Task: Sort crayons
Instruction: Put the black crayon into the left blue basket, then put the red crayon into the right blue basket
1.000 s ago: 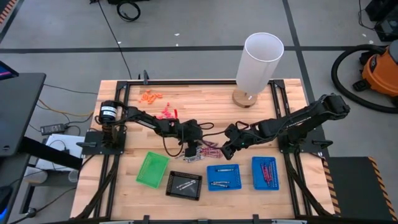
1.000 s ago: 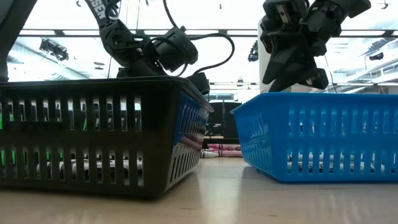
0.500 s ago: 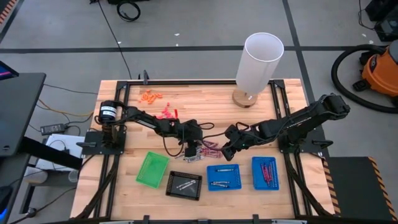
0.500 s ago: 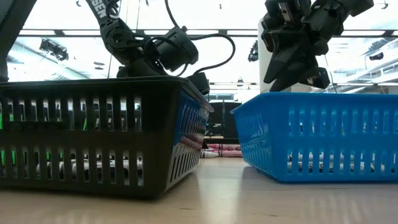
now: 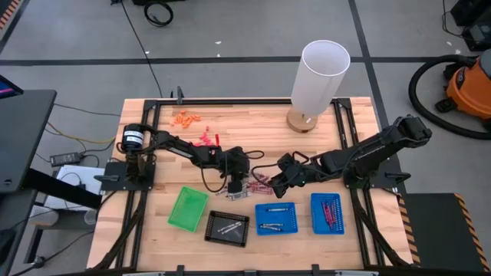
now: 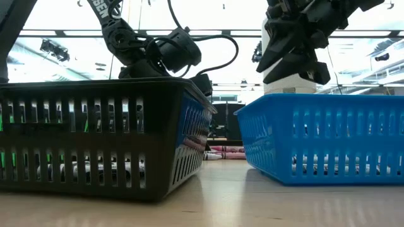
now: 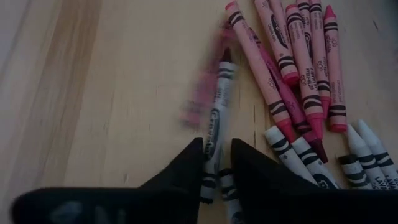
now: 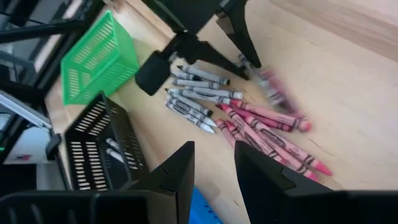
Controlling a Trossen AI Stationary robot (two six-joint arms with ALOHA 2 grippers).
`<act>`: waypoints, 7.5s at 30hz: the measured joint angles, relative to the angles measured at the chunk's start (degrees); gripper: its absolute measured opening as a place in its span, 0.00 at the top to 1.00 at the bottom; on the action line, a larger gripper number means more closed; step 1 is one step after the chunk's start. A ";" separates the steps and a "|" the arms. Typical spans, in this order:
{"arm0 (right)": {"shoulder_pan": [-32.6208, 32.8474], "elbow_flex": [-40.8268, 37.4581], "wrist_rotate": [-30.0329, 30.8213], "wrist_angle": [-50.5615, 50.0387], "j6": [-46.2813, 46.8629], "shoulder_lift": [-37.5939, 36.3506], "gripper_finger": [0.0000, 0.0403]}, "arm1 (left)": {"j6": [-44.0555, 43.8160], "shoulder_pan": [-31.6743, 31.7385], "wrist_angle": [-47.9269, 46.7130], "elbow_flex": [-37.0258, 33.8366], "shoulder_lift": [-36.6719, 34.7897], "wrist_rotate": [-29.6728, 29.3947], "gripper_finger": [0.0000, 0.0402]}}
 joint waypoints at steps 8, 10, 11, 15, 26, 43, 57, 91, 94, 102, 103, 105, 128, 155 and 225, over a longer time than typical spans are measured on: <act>2.50 0.00 2.64 3.66 0.05 0.00 0.70 | -0.12 0.00 -0.27 -0.07 -0.20 -0.02 0.97; 2.72 0.00 2.94 3.50 0.05 -0.02 0.70 | -0.10 0.00 -0.27 -0.07 -0.46 0.00 0.96; 2.74 0.00 3.03 3.23 0.21 -0.15 0.70 | -0.10 0.00 -0.44 -0.03 -0.87 0.03 0.95; 3.03 0.00 7.62 -1.61 5.62 -2.29 0.70 | -0.90 -0.09 -4.17 -0.46 -4.13 0.33 0.93; 0.42 0.02 9.39 -12.77 8.15 -9.00 0.70 | -9.83 -0.30 -7.76 -0.59 -20.53 1.14 0.94; -2.14 0.02 2.42 -16.82 9.99 -12.85 0.70 | -19.99 -14.20 -2.01 2.89 -15.44 2.19 0.94; -1.66 0.02 2.25 -19.97 11.83 -13.35 0.70 | -26.01 -19.24 -5.32 24.37 5.53 4.60 0.94; 2.45 0.02 1.88 -21.08 8.76 -16.44 0.70 | -6.82 -3.96 -17.20 25.05 1.49 4.05 0.62; 2.85 0.02 1.93 -21.26 7.01 -16.68 0.70 | -4.84 -1.08 -17.36 25.05 1.49 4.11 0.62; 2.83 -0.02 4.45 -23.88 6.34 -16.61 0.70 | -1.50 6.96 -16.61 25.05 1.49 7.86 0.63; 2.81 -0.02 4.97 -23.99 5.91 -16.61 0.70 | -1.48 8.17 -16.47 25.05 1.49 8.28 0.63; 2.60 -0.02 5.52 -23.81 5.16 -16.61 0.70 | -1.50 10.26 -15.95 25.05 1.49 8.33 0.63; -2.25 -0.04 3.35 -15.95 2.33 -12.77 0.70 | 1.60 22.78 -7.65 25.05 6.97 14.21 0.63; -8.19 -0.02 0.20 -14.63 3.86 -11.67 0.70 | -1.01 27.03 -21.83 45.05 14.51 18.17 0.73; -52.73 48.17 -19.11 -32.76 -35.58 37.38 0.73 | -8.14 31.38 -10.31 -2.21 -27.89 16.46 0.73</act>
